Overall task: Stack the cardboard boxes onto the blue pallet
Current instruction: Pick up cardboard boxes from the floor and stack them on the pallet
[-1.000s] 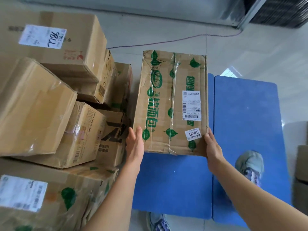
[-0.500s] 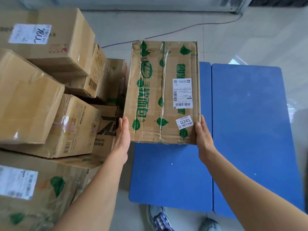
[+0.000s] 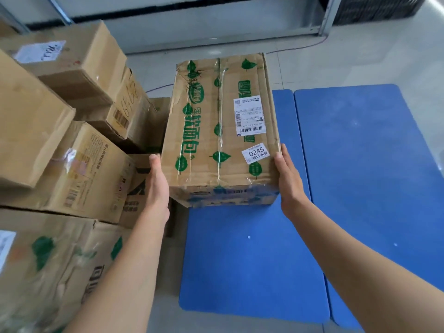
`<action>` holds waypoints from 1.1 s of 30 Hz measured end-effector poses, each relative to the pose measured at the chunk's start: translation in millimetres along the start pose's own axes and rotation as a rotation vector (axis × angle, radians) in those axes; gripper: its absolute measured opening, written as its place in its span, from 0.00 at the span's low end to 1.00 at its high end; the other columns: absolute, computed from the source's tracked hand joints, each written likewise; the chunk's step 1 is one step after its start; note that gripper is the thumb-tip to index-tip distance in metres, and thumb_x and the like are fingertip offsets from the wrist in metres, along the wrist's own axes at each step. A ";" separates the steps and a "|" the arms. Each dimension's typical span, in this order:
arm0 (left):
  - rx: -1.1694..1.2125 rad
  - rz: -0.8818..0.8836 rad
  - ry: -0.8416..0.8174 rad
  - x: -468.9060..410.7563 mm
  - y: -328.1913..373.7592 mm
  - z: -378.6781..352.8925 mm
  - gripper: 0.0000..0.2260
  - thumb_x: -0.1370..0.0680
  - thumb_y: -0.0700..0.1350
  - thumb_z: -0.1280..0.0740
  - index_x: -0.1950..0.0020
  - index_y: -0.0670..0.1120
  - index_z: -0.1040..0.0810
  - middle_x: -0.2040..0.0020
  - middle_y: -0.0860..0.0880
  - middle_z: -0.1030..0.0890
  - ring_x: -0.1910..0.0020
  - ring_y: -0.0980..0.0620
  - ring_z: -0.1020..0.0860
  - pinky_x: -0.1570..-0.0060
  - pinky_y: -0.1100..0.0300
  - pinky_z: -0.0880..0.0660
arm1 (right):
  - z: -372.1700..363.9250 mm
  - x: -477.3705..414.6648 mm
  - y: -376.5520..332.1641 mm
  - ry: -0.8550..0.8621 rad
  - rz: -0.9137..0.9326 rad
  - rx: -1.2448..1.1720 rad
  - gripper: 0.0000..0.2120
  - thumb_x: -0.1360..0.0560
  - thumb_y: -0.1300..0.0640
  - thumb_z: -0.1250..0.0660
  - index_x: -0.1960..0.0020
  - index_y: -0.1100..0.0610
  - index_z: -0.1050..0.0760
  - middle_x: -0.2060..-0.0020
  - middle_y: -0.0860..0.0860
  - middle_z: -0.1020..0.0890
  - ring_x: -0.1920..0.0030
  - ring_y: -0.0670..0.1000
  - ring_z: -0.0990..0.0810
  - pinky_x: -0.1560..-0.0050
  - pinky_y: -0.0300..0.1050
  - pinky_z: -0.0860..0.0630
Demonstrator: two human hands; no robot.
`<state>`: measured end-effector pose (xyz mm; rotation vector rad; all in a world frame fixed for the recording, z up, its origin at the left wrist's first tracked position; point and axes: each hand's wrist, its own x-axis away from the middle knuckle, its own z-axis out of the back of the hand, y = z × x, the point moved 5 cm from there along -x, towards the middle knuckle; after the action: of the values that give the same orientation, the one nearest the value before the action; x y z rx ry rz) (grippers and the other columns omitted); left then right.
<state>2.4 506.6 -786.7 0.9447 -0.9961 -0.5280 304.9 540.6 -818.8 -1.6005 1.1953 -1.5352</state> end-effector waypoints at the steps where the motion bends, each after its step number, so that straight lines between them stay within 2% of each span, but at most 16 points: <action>1: 0.012 -0.019 0.003 -1.2 -3.6 1.6 0.29 0.19 0.72 0.53 0.22 0.63 0.35 0.23 0.51 0.29 0.33 0.54 0.31 0.33 0.50 0.40 | -0.2 -1.5 2.3 0.000 0.023 -0.023 0.26 0.15 0.42 0.40 0.18 0.40 0.40 0.24 0.38 0.30 0.28 0.41 0.27 0.23 0.47 0.33; 3: 0.044 -0.038 0.023 -4.6 -11.1 5.3 0.30 0.19 0.72 0.52 0.20 0.60 0.36 0.22 0.51 0.29 0.28 0.52 0.31 0.29 0.48 0.39 | 0.7 -3.3 6.6 0.006 0.070 -0.051 0.26 0.15 0.44 0.40 0.18 0.43 0.39 0.26 0.38 0.28 0.30 0.40 0.25 0.24 0.48 0.32; 5: 0.055 -0.068 0.006 -7.4 -14.2 6.4 0.30 0.18 0.71 0.51 0.19 0.59 0.37 0.22 0.50 0.28 0.25 0.48 0.31 0.30 0.49 0.38 | 1.4 -3.8 9.5 0.007 0.132 -0.059 0.29 0.17 0.44 0.38 0.18 0.46 0.38 0.29 0.38 0.27 0.34 0.38 0.24 0.25 0.48 0.30; 9: 0.101 -0.120 -0.019 -7.6 -19.1 9.6 0.27 0.18 0.69 0.48 0.23 0.59 0.31 0.26 0.50 0.24 0.28 0.47 0.28 0.25 0.43 0.39 | -0.2 0.0 13.1 0.002 0.220 -0.039 0.36 0.26 0.39 0.34 0.19 0.44 0.35 0.27 0.41 0.25 0.33 0.43 0.22 0.29 0.50 0.26; 13: 0.127 -0.156 -0.048 -9.8 -23.7 9.5 0.22 0.18 0.65 0.41 0.29 0.58 0.25 0.37 0.52 0.18 0.42 0.52 0.22 0.33 0.42 0.33 | 2.9 -3.2 17.1 -0.002 0.269 -0.038 0.39 0.29 0.36 0.34 0.19 0.43 0.35 0.26 0.43 0.26 0.31 0.47 0.23 0.27 0.55 0.28; 15: 0.133 -0.167 -0.051 -8.7 -26.3 9.0 0.19 0.18 0.63 0.40 0.30 0.59 0.24 0.36 0.51 0.18 0.41 0.51 0.22 0.34 0.40 0.32 | 4.6 -3.4 18.3 -0.003 0.286 -0.032 0.40 0.30 0.34 0.35 0.20 0.43 0.34 0.26 0.42 0.26 0.31 0.46 0.23 0.28 0.55 0.27; 18: 0.118 -0.195 -0.055 -9.0 -26.7 8.9 0.13 0.17 0.62 0.41 0.38 0.62 0.22 0.40 0.52 0.17 0.44 0.50 0.23 0.35 0.37 0.32 | 6.5 -4.4 20.0 -0.003 0.308 -0.027 0.41 0.30 0.33 0.35 0.19 0.43 0.35 0.25 0.42 0.28 0.30 0.45 0.25 0.27 0.53 0.28; 21: 0.093 -0.183 -0.067 -10.8 -26.3 9.2 0.17 0.17 0.61 0.41 0.30 0.60 0.25 0.38 0.51 0.17 0.39 0.47 0.23 0.37 0.39 0.31 | 5.2 -6.5 20.5 0.006 0.307 -0.027 0.42 0.32 0.32 0.36 0.20 0.42 0.35 0.24 0.43 0.28 0.29 0.47 0.26 0.27 0.56 0.28; 23: 0.099 -0.183 -0.074 -10.5 -27.9 10.4 0.18 0.16 0.61 0.41 0.29 0.59 0.25 0.40 0.51 0.17 0.40 0.47 0.23 0.45 0.45 0.28 | 2.9 -4.7 21.2 0.011 0.311 -0.028 0.42 0.32 0.31 0.37 0.20 0.42 0.35 0.23 0.44 0.29 0.28 0.49 0.26 0.27 0.57 0.29; 24: 0.106 -0.185 -0.081 -11.4 -29.5 10.6 0.17 0.16 0.61 0.41 0.30 0.60 0.25 0.41 0.51 0.17 0.42 0.48 0.23 0.46 0.46 0.28 | 2.0 -3.2 21.2 0.016 0.314 -0.028 0.42 0.32 0.31 0.37 0.19 0.43 0.36 0.23 0.44 0.29 0.28 0.49 0.26 0.27 0.57 0.29; 28: 0.113 -0.186 -0.086 -25.9 -34.4 11.3 0.19 0.17 0.61 0.40 0.28 0.59 0.26 0.39 0.51 0.18 0.41 0.47 0.23 0.37 0.38 0.32 | 2.3 0.1 19.6 0.035 0.337 -0.001 0.40 0.27 0.35 0.38 0.18 0.46 0.38 0.21 0.46 0.32 0.26 0.51 0.29 0.25 0.58 0.32; 33: 0.111 -0.181 -0.030 -31.5 -37.3 9.9 0.20 0.18 0.62 0.39 0.27 0.59 0.27 0.37 0.50 0.19 0.38 0.46 0.24 0.37 0.39 0.30 | 4.1 -3.8 20.4 0.033 0.373 0.025 0.32 0.18 0.40 0.39 0.17 0.47 0.40 0.20 0.47 0.34 0.24 0.50 0.32 0.24 0.55 0.34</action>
<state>-19.8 506.9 -831.2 1.1356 -0.9798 -0.6450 305.3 535.1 -839.1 -1.2524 1.3960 -1.3324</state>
